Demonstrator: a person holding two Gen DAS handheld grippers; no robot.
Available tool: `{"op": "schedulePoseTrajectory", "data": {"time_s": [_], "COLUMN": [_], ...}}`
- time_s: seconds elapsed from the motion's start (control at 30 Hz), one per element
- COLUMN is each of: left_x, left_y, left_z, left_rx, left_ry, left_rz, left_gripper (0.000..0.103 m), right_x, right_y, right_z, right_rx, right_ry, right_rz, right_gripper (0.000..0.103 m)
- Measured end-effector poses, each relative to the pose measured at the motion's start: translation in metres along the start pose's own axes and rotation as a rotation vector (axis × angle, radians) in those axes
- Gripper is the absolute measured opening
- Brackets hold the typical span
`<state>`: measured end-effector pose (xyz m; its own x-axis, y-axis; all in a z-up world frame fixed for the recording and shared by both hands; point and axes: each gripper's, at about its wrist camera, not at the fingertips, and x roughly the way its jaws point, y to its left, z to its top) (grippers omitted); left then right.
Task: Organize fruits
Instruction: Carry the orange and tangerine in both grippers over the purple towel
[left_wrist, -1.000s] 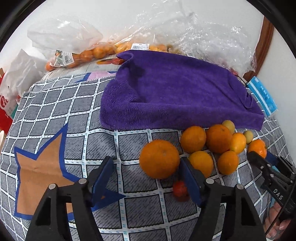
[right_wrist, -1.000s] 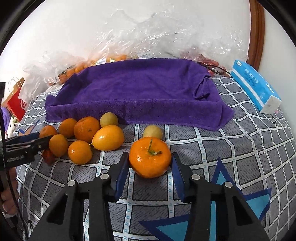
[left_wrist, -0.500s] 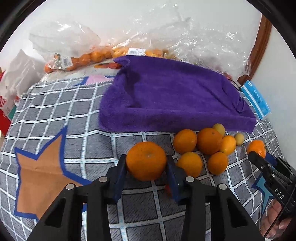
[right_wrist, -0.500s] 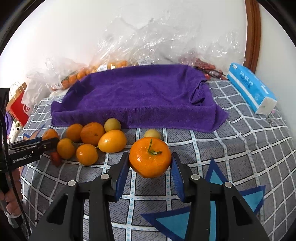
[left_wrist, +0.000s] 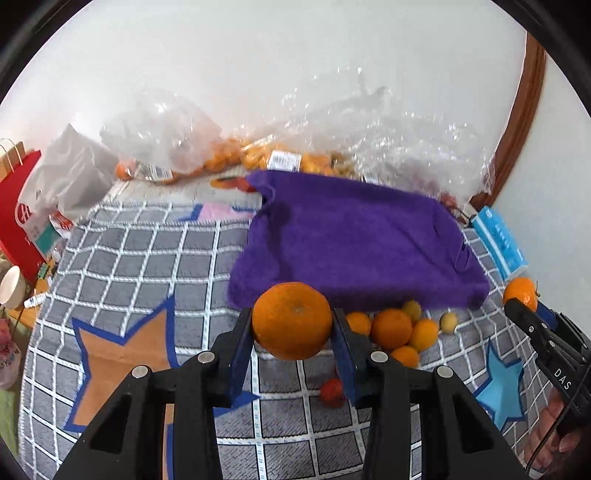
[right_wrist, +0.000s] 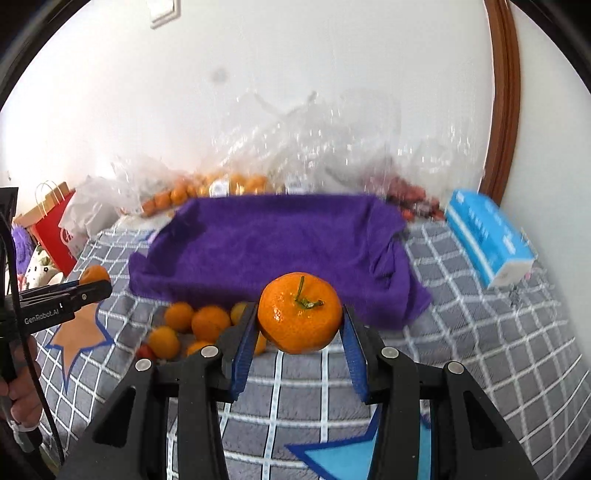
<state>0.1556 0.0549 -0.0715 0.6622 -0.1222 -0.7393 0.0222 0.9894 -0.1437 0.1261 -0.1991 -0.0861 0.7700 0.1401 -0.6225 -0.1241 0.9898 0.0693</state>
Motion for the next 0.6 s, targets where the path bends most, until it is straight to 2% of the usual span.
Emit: {"op": "schedulePoseTrajectory", "data": {"time_s": [0.17,0.33,0.6], "left_x": [-0.001,0.012,0.035], "left_y": [-0.001,-0.009,-0.024], "left_z": [0.016,0.030,0.050], "left_rx": [-0.021,-0.034,-0.003], "left_ry": [-0.027,-0.038,-0.045], "left_rz": [-0.016,-0.061,-0.070], "left_gripper": [0.039,0.039,0.039], "right_x": [0.004,0.019,0.038], "right_y": [0.002,0.001,-0.008], "right_z": [0.014,0.027,0.047], "right_rx": [-0.019,-0.010,0.023], "right_ry": [-0.021,-0.001,-0.009], "right_rz": [0.006,0.037,0.037], "right_gripper": [0.044,0.044,0.044]}}
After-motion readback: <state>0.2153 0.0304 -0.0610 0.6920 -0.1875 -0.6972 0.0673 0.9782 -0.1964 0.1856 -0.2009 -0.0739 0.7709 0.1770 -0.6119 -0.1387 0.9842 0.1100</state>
